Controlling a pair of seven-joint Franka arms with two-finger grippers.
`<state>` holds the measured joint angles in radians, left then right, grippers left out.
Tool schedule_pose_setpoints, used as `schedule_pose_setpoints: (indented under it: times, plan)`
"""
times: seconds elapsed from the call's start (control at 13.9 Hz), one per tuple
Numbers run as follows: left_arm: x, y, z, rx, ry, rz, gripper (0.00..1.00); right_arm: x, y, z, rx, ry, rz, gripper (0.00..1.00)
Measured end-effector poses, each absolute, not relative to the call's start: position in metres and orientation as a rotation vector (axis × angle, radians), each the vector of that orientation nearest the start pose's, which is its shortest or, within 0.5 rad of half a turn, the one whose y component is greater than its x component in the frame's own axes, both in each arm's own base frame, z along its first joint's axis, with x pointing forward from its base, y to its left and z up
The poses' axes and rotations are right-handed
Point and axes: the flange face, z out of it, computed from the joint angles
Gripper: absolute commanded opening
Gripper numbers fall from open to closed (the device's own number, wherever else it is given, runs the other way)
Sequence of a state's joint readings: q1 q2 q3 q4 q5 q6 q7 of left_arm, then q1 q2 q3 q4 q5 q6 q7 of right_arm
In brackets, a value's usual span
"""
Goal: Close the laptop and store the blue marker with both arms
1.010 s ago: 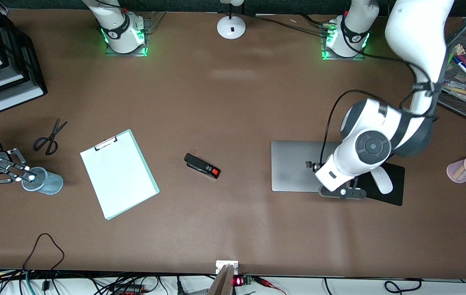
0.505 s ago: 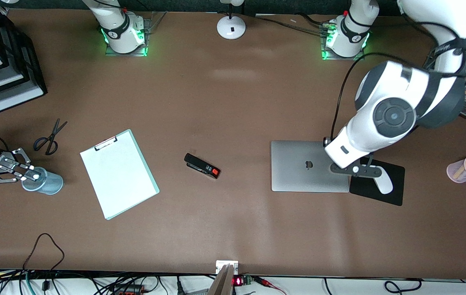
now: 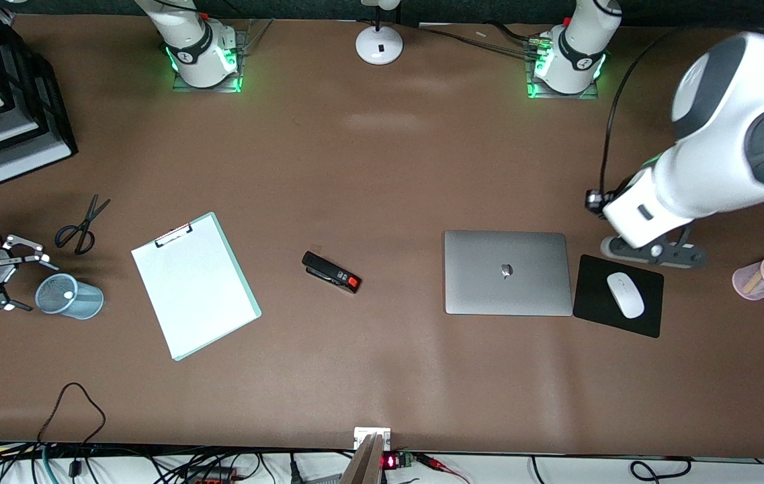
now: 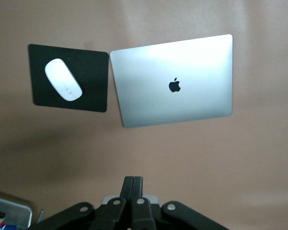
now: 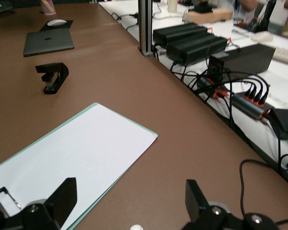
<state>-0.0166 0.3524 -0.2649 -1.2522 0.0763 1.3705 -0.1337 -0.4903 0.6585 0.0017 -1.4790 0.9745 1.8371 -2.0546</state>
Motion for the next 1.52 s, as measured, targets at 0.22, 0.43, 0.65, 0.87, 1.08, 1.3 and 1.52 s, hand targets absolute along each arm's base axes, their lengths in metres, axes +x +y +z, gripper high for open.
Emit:
schedule_pose_setpoints:
  times: [0.22, 0.43, 0.65, 0.87, 1.08, 1.3, 1.52]
  plan:
    - [0.589, -0.132, 0.578, -3.061, 0.209, 0.33, 0.64, 0.661, -0.237, 0.343, -2.123, -1.256, -0.919, 1.0]
    - [0.568, -0.111, 0.59, -3.044, 0.2, 0.317, 1.0, 0.67, -0.198, 0.383, -2.24, -1.168, -0.755, 1.0]
    - [0.561, -0.069, 0.599, -3.065, 0.176, 0.256, 1.0, 0.67, -0.165, 0.428, -2.368, -1.077, -0.62, 1.0]
    - [0.563, -0.023, 0.595, -3.122, 0.195, 0.12, 1.0, 0.663, -0.134, 0.469, -2.526, -0.938, -0.481, 1.0]
    - [0.56, -0.001, 0.592, -3.202, 0.14, 0.065, 1.0, 0.653, -0.1, 0.5, -2.694, -0.815, -0.346, 1.0]
    - [0.559, 0.003, 0.599, -3.198, 0.133, 0.02, 1.0, 0.636, -0.065, 0.531, -2.85, -0.667, -0.205, 1.0]
    - [0.555, -0.001, 0.608, -3.187, 0.148, -0.003, 1.0, 0.614, -0.039, 0.554, -2.976, -0.456, -0.055, 1.0]
